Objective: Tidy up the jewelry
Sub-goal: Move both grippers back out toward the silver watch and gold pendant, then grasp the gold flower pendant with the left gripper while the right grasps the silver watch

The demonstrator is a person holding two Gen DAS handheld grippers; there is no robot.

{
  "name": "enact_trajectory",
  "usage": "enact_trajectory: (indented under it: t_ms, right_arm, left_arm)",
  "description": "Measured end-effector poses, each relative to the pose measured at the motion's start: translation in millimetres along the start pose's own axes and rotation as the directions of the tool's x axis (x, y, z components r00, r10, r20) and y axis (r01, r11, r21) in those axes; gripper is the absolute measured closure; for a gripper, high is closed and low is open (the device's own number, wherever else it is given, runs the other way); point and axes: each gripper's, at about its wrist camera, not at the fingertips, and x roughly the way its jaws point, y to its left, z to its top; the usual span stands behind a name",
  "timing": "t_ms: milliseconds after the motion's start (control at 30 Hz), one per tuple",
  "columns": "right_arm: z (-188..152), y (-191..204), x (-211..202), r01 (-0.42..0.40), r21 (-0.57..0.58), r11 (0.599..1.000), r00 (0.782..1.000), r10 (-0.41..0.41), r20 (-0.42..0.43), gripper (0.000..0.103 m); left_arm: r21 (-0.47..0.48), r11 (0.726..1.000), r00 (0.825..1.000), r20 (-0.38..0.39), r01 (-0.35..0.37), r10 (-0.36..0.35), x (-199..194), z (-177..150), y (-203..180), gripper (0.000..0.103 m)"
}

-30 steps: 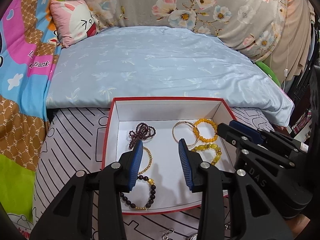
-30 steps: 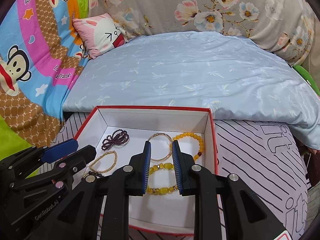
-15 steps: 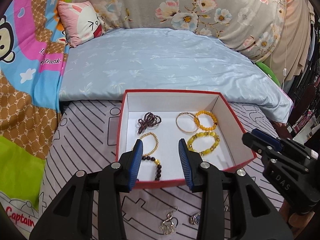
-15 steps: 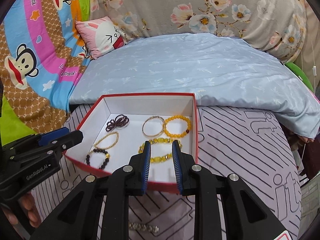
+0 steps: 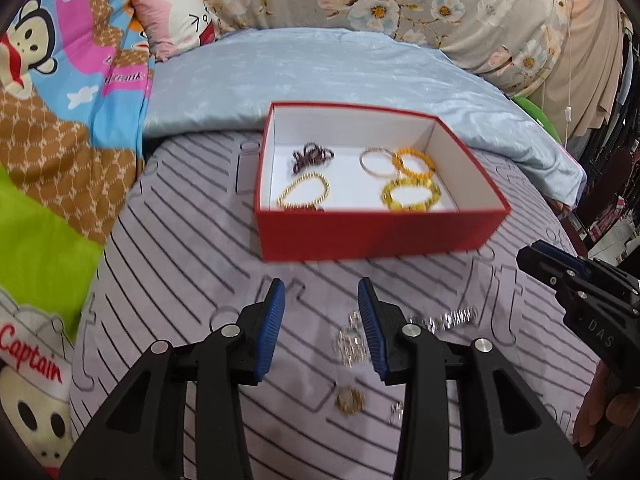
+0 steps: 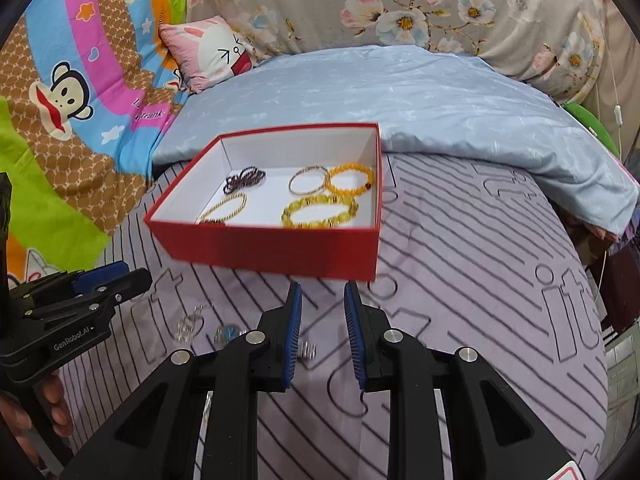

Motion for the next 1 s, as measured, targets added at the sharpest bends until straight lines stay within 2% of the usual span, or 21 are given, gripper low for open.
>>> enact_trajectory:
  t_ms: [100, 267, 533, 900, 967, 1000]
  right_arm:
    - [-15, 0, -3, -0.001, 0.007, 1.000, 1.000, 0.001, -0.016, 0.080]
    - [-37, 2, -7, -0.006, 0.019, 1.000, 0.999, 0.007, -0.044, 0.080]
    - [-55, 2, -8, -0.027, 0.043, 0.999, 0.997, 0.030, -0.070, 0.080]
    - [-41, 17, 4, -0.055, -0.015, 0.998, 0.996, 0.054, -0.074, 0.080]
    - [-34, 20, 9, -0.067, -0.026, 0.997, 0.995, 0.065, -0.074, 0.077]
    - [-30, 22, 13, -0.075, -0.030, 0.997, 0.995, 0.073, -0.074, 0.071]
  left_arm:
    - [-0.011, 1.000, 1.000, -0.027, 0.009, -0.009, 0, -20, -3, 0.059]
    - [-0.038, 0.999, 0.997, -0.067, 0.023, -0.026, 2, -42, -3, 0.059]
    - [-0.036, 0.999, 0.996, -0.090, 0.024, -0.027, 6, -57, -8, 0.059]
    - [-0.006, 1.000, 0.996, -0.087, -0.015, 0.014, 16, -63, -11, 0.059]
    - [-0.010, 1.000, 0.996, -0.088, -0.010, 0.009, 16, -63, -9, 0.060]
    - [-0.010, 1.000, 0.996, -0.088, -0.009, 0.008, 16, -63, -9, 0.060]
